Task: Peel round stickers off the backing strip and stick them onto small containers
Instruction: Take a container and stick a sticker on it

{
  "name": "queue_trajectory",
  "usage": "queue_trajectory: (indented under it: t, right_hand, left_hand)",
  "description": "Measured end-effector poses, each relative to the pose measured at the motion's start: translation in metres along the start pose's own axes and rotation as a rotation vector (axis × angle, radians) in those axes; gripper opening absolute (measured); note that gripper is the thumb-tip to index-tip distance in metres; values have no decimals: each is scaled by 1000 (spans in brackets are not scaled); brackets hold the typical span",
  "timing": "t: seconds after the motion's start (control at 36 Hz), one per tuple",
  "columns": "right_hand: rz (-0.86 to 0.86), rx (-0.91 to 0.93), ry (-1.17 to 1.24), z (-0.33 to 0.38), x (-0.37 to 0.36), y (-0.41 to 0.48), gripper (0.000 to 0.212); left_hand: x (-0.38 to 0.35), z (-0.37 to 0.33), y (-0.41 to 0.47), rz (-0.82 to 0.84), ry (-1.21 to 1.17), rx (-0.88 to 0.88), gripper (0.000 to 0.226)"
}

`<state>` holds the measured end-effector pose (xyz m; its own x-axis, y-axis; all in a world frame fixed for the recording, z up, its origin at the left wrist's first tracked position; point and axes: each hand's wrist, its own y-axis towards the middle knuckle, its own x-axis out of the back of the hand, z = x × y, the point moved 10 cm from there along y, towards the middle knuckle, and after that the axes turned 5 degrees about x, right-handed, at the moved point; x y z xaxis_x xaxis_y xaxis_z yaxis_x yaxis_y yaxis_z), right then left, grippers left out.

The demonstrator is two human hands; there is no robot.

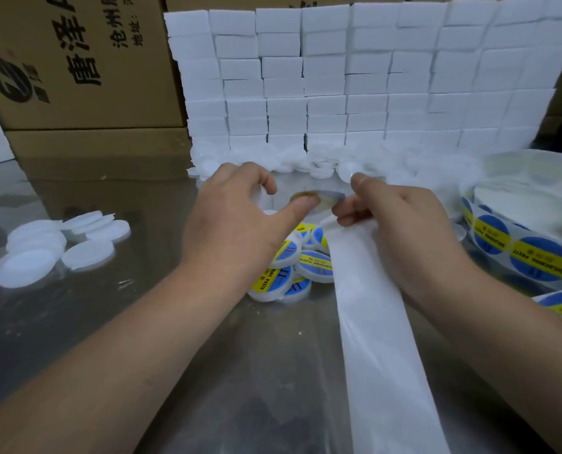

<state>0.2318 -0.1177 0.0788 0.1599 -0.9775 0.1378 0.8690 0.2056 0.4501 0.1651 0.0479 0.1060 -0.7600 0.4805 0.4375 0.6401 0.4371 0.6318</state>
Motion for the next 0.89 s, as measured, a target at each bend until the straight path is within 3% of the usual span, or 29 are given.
queue_trajectory:
  t: [0.28,0.42,0.47,0.58,0.89]
  right_hand:
    - [-43,-34,-36,-9,3,4,14]
    - [-109,-21,-108,-12,11,6,24]
    - [-161,-15,-84,-11,21,9,20]
    - [-122,17,-47,-7,17,11,27]
    - [161,46,9,-1,-22,-2,30]
  left_hand:
    - [-5,-8,1,32,137,-74,40]
    - [-16,6,4,61,264,-61,29]
    - [-13,15,8,55,115,38,16]
    - [-12,28,7,58,-474,305,16]
    - [-41,23,-3,330,-1044,526,29]
